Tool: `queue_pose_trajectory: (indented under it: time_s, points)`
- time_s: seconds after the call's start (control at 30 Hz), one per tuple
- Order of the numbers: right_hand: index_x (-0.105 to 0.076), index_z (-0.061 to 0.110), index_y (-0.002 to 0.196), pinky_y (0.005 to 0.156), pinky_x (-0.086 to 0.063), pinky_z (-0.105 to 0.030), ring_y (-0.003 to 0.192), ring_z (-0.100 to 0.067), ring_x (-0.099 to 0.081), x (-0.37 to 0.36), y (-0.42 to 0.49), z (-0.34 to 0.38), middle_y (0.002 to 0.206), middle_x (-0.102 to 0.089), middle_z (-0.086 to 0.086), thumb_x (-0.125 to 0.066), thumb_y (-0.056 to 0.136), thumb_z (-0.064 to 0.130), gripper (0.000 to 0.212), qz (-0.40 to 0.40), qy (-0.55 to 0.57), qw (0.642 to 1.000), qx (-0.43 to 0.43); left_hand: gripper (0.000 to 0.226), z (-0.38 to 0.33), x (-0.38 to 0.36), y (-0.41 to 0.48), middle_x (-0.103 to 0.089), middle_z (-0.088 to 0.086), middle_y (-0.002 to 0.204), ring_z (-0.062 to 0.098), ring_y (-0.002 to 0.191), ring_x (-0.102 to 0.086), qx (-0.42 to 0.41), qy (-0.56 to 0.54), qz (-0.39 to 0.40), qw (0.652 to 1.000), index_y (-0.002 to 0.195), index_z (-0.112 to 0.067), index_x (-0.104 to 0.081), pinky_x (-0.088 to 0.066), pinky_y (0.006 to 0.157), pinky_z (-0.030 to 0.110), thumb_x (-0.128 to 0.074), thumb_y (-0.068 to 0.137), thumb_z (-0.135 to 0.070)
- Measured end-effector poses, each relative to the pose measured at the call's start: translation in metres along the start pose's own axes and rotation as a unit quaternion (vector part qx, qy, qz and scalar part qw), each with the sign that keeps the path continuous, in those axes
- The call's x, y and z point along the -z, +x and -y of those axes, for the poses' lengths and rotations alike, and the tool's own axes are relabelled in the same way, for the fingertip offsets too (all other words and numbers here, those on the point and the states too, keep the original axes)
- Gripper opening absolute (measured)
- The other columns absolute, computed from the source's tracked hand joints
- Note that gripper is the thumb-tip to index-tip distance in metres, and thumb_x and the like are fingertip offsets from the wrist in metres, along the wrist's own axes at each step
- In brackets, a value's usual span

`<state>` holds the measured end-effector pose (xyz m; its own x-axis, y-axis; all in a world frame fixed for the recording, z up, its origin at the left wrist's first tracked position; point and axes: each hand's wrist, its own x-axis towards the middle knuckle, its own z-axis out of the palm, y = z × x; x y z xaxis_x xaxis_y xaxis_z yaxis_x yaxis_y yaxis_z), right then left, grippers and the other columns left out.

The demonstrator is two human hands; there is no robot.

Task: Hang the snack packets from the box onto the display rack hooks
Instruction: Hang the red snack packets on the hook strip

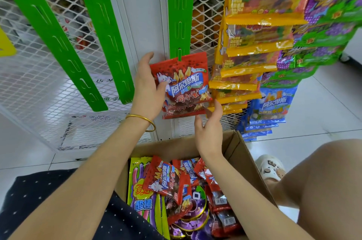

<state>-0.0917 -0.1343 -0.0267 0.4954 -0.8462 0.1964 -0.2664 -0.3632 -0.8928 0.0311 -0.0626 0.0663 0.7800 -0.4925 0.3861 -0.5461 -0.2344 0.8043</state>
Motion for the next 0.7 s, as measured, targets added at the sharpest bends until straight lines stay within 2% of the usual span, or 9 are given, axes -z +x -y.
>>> queue_pose_trajectory:
  time_s: [0.07, 0.2, 0.3, 0.37, 0.43, 0.53, 0.6, 0.67, 0.7]
  points:
    - [-0.019, 0.018, 0.146, 0.074, -0.041, -0.022, 0.103, -0.020, -0.059, 0.000, -0.001, 0.000, 0.125, -0.057, -0.004, -0.049, 0.094, 0.015, 0.060, 0.007, -0.023, 0.999, 0.028, 0.062, 0.000, -0.001, 0.000, -0.042, 0.013, 0.134, 0.021, 0.124, -0.045, -0.003, -0.007, 0.002, 1.000, 0.140, -0.016, -0.027, -0.044, 0.101, 0.042, -0.053, 0.087, 0.004]
    - [-0.022, 0.017, 0.145, 0.094, -0.036, -0.020, 0.127, -0.015, -0.044, -0.001, 0.002, 0.001, 0.140, -0.044, 0.001, -0.051, 0.092, 0.011, 0.060, 0.007, -0.015, 0.999, 0.040, 0.064, -0.001, -0.001, 0.001, -0.044, 0.014, 0.131, 0.023, 0.118, -0.049, -0.007, -0.013, 0.000, 1.000, 0.140, -0.017, -0.027, -0.045, 0.100, 0.040, -0.052, 0.086, 0.006]
    - [-0.022, 0.019, 0.145, 0.099, -0.040, -0.024, 0.127, -0.008, -0.041, 0.002, 0.005, 0.004, 0.140, -0.041, 0.003, -0.051, 0.093, 0.010, 0.060, -0.023, 0.014, 0.999, 0.043, 0.059, -0.002, -0.002, 0.000, -0.050, 0.009, 0.122, 0.018, 0.109, -0.053, 0.005, -0.028, 0.004, 1.000, 0.139, -0.014, -0.029, -0.046, 0.094, 0.021, -0.054, 0.088, 0.001]
    - [-0.022, 0.019, 0.145, 0.095, -0.039, -0.021, 0.119, 0.000, -0.038, 0.003, 0.008, 0.006, 0.136, -0.041, 0.004, -0.050, 0.093, 0.012, 0.060, -0.026, 0.013, 0.999, 0.042, 0.054, -0.003, -0.003, 0.000, -0.050, 0.002, 0.108, 0.011, 0.098, -0.052, 0.017, -0.028, 0.005, 0.999, 0.137, -0.012, -0.032, -0.042, 0.083, 0.010, -0.055, 0.089, -0.002]
    - [-0.022, 0.018, 0.146, 0.091, -0.038, -0.021, 0.115, -0.001, -0.040, 0.003, 0.012, 0.008, 0.132, -0.043, 0.002, -0.048, 0.095, 0.016, 0.057, -0.020, 0.003, 0.999, 0.038, 0.050, -0.003, -0.004, 0.001, -0.051, 0.001, 0.103, 0.009, 0.093, -0.051, 0.019, -0.023, -0.003, 1.000, 0.134, -0.010, -0.036, -0.040, 0.079, 0.008, -0.054, 0.089, -0.002]
    - [-0.026, 0.017, 0.144, 0.091, -0.047, -0.034, 0.115, -0.015, -0.051, 0.003, 0.017, 0.009, 0.130, -0.052, -0.001, -0.042, 0.098, 0.024, 0.050, -0.015, 0.016, 0.999, 0.024, 0.043, -0.004, -0.003, 0.004, -0.054, 0.002, 0.103, 0.007, 0.088, -0.051, 0.017, -0.026, -0.016, 0.999, 0.129, -0.007, -0.041, -0.041, 0.072, 0.001, -0.053, 0.089, 0.001]
    - [-0.030, 0.017, 0.142, 0.082, -0.052, -0.043, 0.098, -0.021, -0.062, 0.003, 0.020, 0.010, 0.114, -0.062, -0.003, -0.037, 0.100, 0.027, 0.044, -0.013, 0.024, 1.000, -0.001, 0.037, -0.004, -0.002, 0.005, -0.053, -0.001, 0.098, 0.002, 0.081, -0.051, 0.021, -0.032, -0.020, 0.999, 0.125, -0.005, -0.044, -0.041, 0.068, -0.001, -0.051, 0.089, 0.002]
    - [-0.037, 0.017, 0.136, 0.071, -0.054, -0.043, 0.076, -0.020, -0.065, 0.005, 0.025, 0.010, 0.090, -0.066, -0.002, -0.035, 0.100, 0.024, 0.036, -0.008, 0.028, 0.999, -0.016, 0.033, -0.003, -0.001, 0.006, -0.053, -0.004, 0.091, 0.000, 0.078, -0.051, 0.023, -0.044, -0.022, 0.999, 0.120, -0.006, -0.046, -0.047, 0.074, 0.009, -0.050, 0.089, 0.003]
    - [-0.039, 0.016, 0.134, 0.066, -0.054, -0.040, 0.067, -0.018, -0.064, 0.007, 0.028, 0.010, 0.079, -0.065, -0.001, -0.034, 0.101, 0.022, 0.034, 0.005, 0.037, 0.999, -0.022, 0.031, -0.001, -0.001, 0.008, -0.052, -0.004, 0.089, 0.004, 0.079, -0.053, 0.024, -0.051, -0.023, 0.998, 0.118, -0.007, -0.047, -0.052, 0.079, 0.022, -0.050, 0.088, 0.003]
